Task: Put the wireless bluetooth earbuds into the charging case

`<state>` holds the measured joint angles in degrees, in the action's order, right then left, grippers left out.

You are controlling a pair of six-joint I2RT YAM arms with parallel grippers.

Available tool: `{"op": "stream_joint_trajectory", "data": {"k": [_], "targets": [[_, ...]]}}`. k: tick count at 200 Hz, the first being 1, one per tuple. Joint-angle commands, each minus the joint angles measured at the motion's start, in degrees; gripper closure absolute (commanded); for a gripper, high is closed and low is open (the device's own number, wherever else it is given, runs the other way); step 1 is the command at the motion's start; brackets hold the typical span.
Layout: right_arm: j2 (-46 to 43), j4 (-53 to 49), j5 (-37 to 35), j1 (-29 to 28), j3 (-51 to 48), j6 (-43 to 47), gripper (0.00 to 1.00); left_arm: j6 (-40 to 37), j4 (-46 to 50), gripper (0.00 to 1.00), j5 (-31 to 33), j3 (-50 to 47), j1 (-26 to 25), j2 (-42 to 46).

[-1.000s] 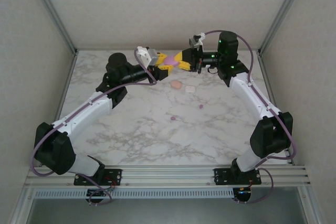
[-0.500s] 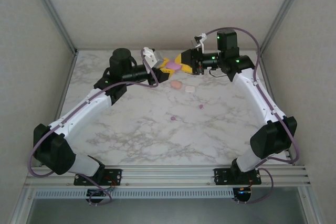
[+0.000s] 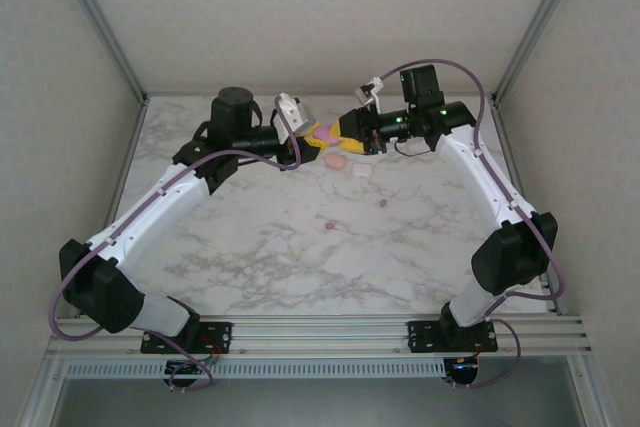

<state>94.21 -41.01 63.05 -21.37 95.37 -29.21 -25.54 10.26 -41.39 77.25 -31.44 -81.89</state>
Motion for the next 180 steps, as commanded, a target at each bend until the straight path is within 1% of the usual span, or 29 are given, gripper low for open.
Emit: {"op": "stream_joint_trajectory", "data": {"k": [1, 13, 19, 29, 40, 55, 77, 87, 130, 158, 180], "targets": [[1.14, 0.35, 1.05, -0.66, 1.28, 0.14, 0.56, -0.83, 0.13, 0.8, -1.15, 1.99, -0.71, 0.07], [1.1, 3.46, 3.03, -0.64, 0.35, -1.83, 0.6, -0.91, 0.18, 0.78, -1.08, 1.87, -0.73, 0.15], [0.98, 4.91, 4.07, -0.61, -0.04, -2.77, 0.65, -0.92, 0.12, 0.76, -1.14, 1.93, -0.73, 0.15], [0.88, 6.53, 4.89, -0.53, -0.4, -4.12, 0.72, -0.64, -0.49, 0.69, -1.15, 1.52, -0.68, 0.36], [0.72, 8.13, 6.0, -0.42, -0.72, -5.68, 0.77, 0.29, -2.36, 0.6, -1.17, 0.47, -0.41, 0.73], [-0.09, 13.2, 6.96, 0.24, -2.25, -10.25, 0.81, 3.1, -8.56, 0.52, -1.88, -2.31, 0.45, 1.44], [-1.89, 28.75, 9.56, 1.09, -6.69, -22.47, 0.83, 9.28, -19.94, 0.46, -3.94, -6.94, 1.92, 1.92], [-2.19, 32.54, 10.32, 1.11, -7.0, -25.39, 0.83, 11.56, -23.99, 0.45, -4.69, -8.15, 2.32, 1.61], [-2.9, 37.23, 11.61, 1.24, -6.73, -29.69, 0.83, 16.06, -31.48, 0.45, -6.68, -8.89, 2.53, 0.5], [-2.79, 43.51, 11.76, 1.24, -8.24, -34.83, 0.83, 17.68, -34.69, 0.48, -6.44, -9.55, 2.53, 0.61], [-2.81, 45.73, 11.49, 1.24, -8.88, -36.62, 0.84, 18.42, -35.84, 0.52, -6.6, -9.75, 2.53, 0.77]]}}
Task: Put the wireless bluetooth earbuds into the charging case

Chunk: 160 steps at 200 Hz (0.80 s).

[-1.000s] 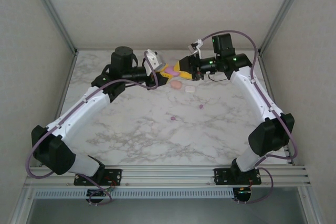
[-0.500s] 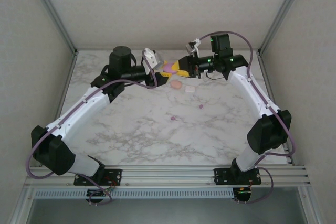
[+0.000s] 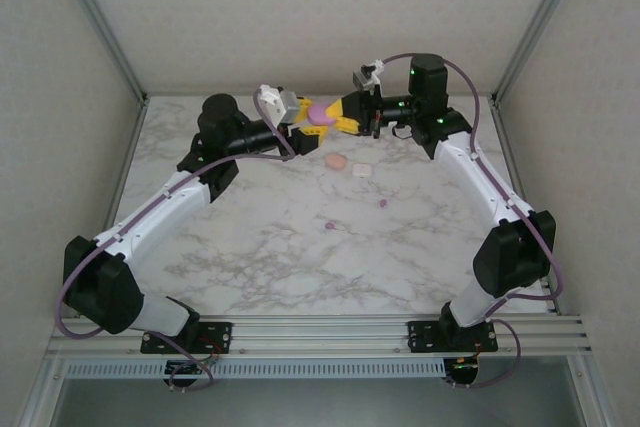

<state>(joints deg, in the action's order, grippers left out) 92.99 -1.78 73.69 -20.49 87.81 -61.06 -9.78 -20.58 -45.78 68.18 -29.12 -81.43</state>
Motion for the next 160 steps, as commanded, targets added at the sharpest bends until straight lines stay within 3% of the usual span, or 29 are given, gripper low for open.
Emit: {"op": "stream_joint_trajectory", "data": {"k": [1, 26, 64, 104, 123, 160], "targets": [[-1.58, 6.56, 0.84, 0.36, -1.32, -4.86, 0.84, 2.66, -5.0, 0.52, -2.21, -0.73, 0.21, 0.31], [-1.84, 8.39, 0.55, 0.36, -1.82, -6.46, 0.83, 2.32, -4.34, 0.54, -2.37, -0.72, 0.12, 0.56], [-1.94, 13.37, 0.4, 0.36, -2.92, -10.49, 0.83, 1.43, -3.11, 0.48, -2.3, -0.33, -0.12, 0.39], [-1.93, 13.48, 0.24, 0.36, -3.34, -10.64, 0.83, 1.32, -3.27, 0.54, -2.04, -0.22, -0.58, 0.68], [-1.94, 14.48, 0.24, 0.29, -3.33, -11.37, 0.83, 0.0, -1.24, 0.49, -1.96, 0.14, -0.87, 0.42], [-1.94, 14.7, 0.36, 0.36, -3.33, -11.46, 0.83, -0.75, -0.08, 0.47, -1.19, 0.54, -1.04, 0.13]]}}
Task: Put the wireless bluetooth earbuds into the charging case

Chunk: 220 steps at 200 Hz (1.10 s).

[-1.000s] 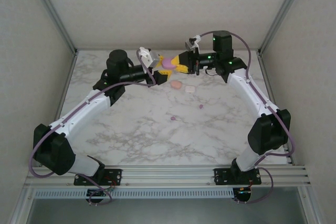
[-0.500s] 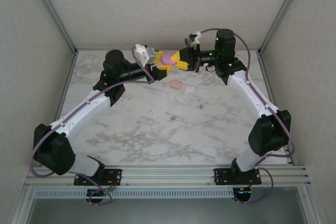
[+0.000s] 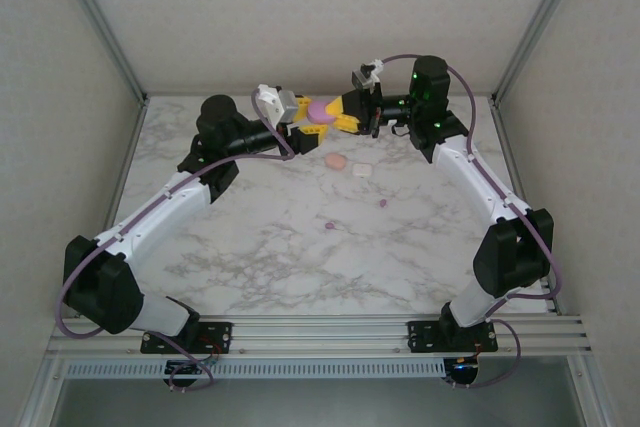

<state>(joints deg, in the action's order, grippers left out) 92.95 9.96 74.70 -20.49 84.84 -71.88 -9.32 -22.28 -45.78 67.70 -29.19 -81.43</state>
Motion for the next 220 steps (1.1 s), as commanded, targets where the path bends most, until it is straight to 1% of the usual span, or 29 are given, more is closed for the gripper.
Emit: {"op": "stream_joint_trajectory", "data": {"k": [1, 22, 71, 94, 119, 129, 137, 157, 167, 187, 211, 220], "targets": [[-1.89, 2.96, -0.62, 0.36, -0.36, -0.64, 0.83, -1.17, 1.63, 0.48, -1.17, 1.03, -0.97, 0.13], [-1.98, 2.92, -0.68, 0.31, -0.51, -0.51, 0.83, -1.06, 1.54, 0.49, -1.31, 1.29, -1.01, -0.03], [-1.86, 2.54, -0.89, 0.29, -0.9, -0.15, 0.83, -0.53, 1.37, 0.61, -1.68, 1.71, -0.96, -0.31], [-1.8, -1.09, -1.53, 0.35, -0.61, 2.01, 0.8, -0.41, 1.45, 0.68, -1.63, 1.77, -0.96, -0.27], [-2.06, -12.06, -3.82, 0.3, 1.49, 10.49, 0.75, -0.17, 1.86, 0.74, -1.33, 1.9, -1.0, -0.21], [-2.36, -15.03, -4.63, 0.44, 2.09, 13.01, 0.67, -0.46, 2.71, 0.76, -1.25, 1.93, -1.04, -0.29], [-2.66, -20.1, -6.33, 0.45, 3.44, 16.79, 0.6, -0.75, 3.77, 0.76, -1.29, 2.23, -0.98, -0.38], [-3.2, -35.36, -11.81, 0.62, 8.02, 29.11, 0.51, -0.83, 6.59, 0.77, -1.74, 2.57, -1.04, -0.77], [-3.59, -39.91, -13.95, 0.71, 9.59, 33.29, 0.48, -0.62, 7.28, 0.78, -2.03, 2.52, -1.14, -0.99], [-4.92, -44.08, -18.95, 1.07, 9.91, 38.12, 0.44, -0.17, 8.3, 0.78, -2.29, 2.17, -1.44, -1.34], [-6.55, -47.94, -25.53, 1.15, 9.75, 43.55, 0.41, 1.06, 8.2, 0.78, -2.52, 1.73, -1.83, -1.88], [-7.12, -48.07, -26.55, 1.16, 9.34, 45.11, 0.41, 1.36, 7.92, 0.78, -2.56, 1.48, -2.18, -1.85]]}}
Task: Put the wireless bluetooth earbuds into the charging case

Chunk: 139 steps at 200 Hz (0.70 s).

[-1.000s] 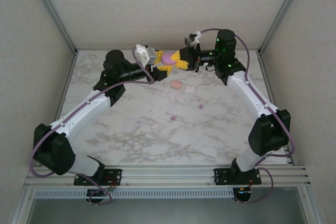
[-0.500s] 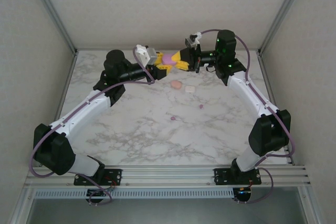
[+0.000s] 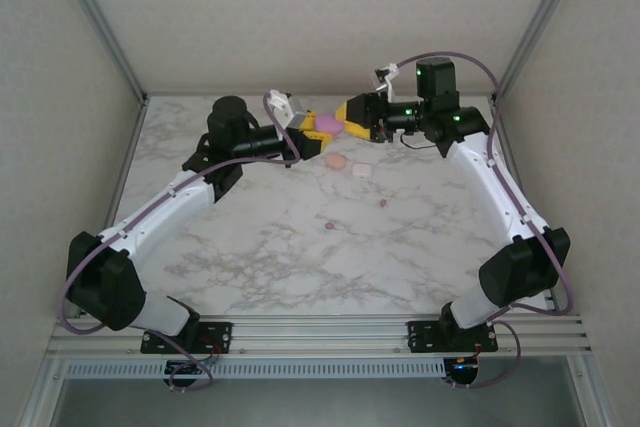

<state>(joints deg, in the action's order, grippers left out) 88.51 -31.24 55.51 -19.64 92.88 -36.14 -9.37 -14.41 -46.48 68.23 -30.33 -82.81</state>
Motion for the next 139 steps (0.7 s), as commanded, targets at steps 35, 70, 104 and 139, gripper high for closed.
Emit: {"op": "stream_joint_trajectory", "data": {"k": [35, 70, 104, 139], "targets": [[-0.39, -3.38, 1.61, 0.38, 0.56, 4.69, 0.4, 0.96, -1.19, 0.77, -1.67, 0.68, -1.76, -0.76], [2.57, 3.45, 10.42, 0.23, -1.1, -3.63, 0.43, 0.23, -2.24, 0.76, -0.52, 1.38, -2.36, -1.5], [2.63, 6.37, 14.89, 0.13, -1.9, -6.44, 0.54, -0.48, -2.91, 0.75, 1.34, 1.72, -2.63, -2.0], [2.7, 6.25, 15.07, 0.13, -2.01, -6.95, 0.75, -0.44, -3.99, 0.67, 2.61, 1.91, -2.64, -2.25]]}}
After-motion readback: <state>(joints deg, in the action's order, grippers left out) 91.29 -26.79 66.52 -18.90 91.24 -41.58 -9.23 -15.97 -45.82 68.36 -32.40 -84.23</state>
